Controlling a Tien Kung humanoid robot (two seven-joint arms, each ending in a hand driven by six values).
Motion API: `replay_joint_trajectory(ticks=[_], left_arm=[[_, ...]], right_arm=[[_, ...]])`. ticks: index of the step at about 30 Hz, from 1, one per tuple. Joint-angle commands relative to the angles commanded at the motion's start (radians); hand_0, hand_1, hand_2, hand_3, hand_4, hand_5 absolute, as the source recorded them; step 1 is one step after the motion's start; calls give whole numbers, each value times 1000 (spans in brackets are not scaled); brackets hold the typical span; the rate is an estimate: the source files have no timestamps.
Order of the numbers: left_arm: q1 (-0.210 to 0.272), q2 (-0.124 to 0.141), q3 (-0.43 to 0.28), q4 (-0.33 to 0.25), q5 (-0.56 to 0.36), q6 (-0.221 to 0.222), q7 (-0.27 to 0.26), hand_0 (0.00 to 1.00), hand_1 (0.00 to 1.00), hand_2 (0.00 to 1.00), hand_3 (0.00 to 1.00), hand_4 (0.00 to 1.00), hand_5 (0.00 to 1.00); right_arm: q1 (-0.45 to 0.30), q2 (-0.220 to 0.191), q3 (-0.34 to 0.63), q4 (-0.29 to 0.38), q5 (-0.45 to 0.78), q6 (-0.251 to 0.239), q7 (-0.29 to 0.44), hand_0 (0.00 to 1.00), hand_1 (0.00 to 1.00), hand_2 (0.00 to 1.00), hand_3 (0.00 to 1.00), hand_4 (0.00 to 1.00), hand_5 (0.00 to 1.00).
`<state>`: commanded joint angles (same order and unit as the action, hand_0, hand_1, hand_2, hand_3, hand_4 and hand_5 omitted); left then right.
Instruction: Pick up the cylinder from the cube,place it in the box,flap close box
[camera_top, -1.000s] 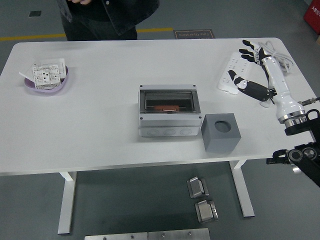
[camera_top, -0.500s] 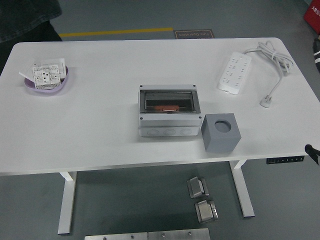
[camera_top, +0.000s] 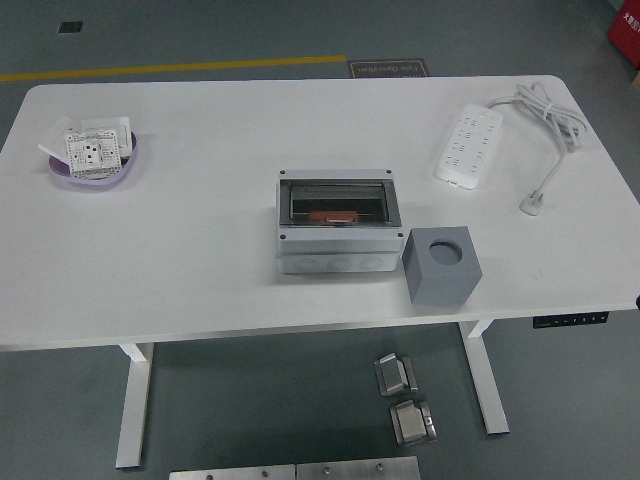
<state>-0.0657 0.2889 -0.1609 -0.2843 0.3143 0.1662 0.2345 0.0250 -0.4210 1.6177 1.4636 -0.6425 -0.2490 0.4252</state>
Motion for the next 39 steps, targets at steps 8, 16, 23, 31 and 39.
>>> replay_joint_trajectory(ticks=[8, 16, 23, 31, 39], left_arm=[[-10, 18, -195, -54, 167, -2, -5, 692, 697, 639, 655, 558, 363], [-22, 19, -381, -115, 339, -6, 2, 693, 697, 639, 656, 560, 363], [-26, 11, -418, -124, 381, -7, 7, 693, 696, 640, 656, 561, 362], [-28, 9, -410, -117, 374, -7, 9, 693, 697, 641, 658, 567, 359], [-31, 4, -406, -113, 372, -9, 11, 692, 696, 642, 659, 579, 353]], right_arm=[[-31, 1, 51, 10, -29, -9, -9, 828, 770, 808, 889, 764, 321], [-28, 5, 48, 11, -50, -13, -14, 829, 770, 808, 883, 775, 335], [-27, 2, 50, 11, -57, -17, -18, 831, 769, 807, 880, 772, 341], [-27, -1, 58, 12, -66, -19, -21, 834, 768, 805, 878, 785, 361], [-25, -6, 60, 15, -77, -24, -26, 830, 769, 805, 872, 795, 378]])
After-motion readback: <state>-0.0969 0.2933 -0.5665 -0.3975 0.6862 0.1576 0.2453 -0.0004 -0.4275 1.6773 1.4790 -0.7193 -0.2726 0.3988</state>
